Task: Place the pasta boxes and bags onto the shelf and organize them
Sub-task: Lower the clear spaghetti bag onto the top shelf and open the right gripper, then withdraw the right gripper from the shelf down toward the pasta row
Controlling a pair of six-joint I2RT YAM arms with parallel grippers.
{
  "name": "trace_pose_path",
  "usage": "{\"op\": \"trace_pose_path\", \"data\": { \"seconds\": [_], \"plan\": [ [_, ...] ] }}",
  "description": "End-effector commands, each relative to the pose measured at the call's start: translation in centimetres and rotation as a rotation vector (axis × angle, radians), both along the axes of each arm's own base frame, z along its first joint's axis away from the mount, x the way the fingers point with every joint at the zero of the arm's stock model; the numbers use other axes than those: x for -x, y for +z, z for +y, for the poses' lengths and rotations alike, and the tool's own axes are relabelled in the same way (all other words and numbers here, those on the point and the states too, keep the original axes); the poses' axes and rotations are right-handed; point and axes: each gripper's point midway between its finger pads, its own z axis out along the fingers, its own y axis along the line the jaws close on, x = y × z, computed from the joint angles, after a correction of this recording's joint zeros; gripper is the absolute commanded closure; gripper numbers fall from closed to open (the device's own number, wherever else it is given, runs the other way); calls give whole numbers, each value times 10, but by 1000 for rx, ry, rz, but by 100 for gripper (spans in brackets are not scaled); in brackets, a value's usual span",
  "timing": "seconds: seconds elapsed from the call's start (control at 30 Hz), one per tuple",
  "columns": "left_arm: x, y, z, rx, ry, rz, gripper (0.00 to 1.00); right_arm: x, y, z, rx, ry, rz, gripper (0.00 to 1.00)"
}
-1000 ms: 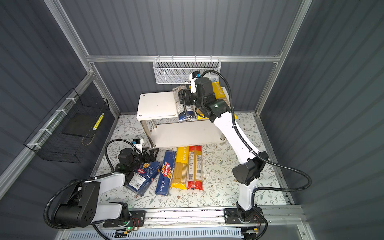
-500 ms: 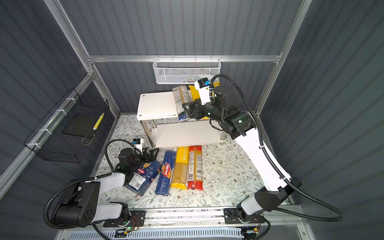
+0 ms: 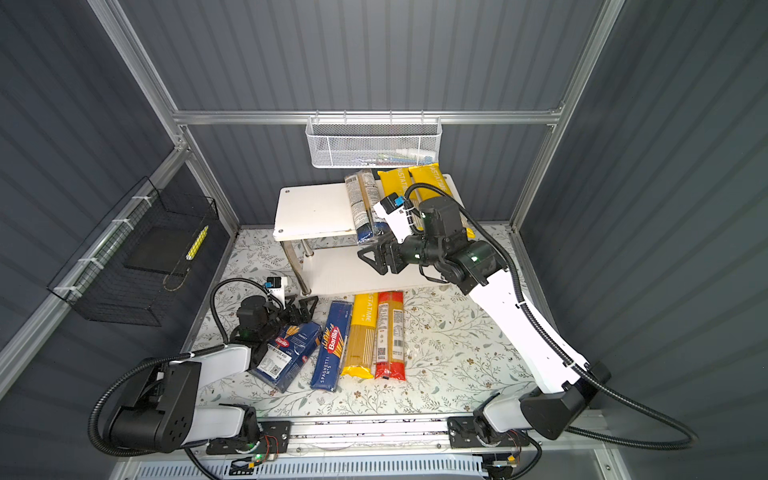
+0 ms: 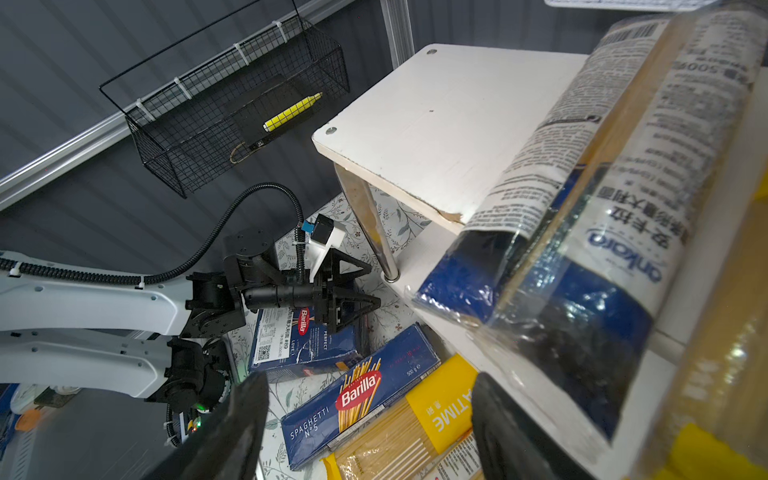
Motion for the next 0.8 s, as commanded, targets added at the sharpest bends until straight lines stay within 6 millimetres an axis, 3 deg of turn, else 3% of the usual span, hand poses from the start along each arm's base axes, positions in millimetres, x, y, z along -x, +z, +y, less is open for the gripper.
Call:
{"op": "trace_pose_path", "data": {
  "seconds": [0.0, 0.77],
  "plan": [
    [18, -37, -9, 2, -41, 168, 1, 1, -9, 6, 11, 33, 6, 19],
    [22, -34, -9, 4, -44, 150, 1, -25, -22, 38, 20, 61, 36, 17]
  ]
}}
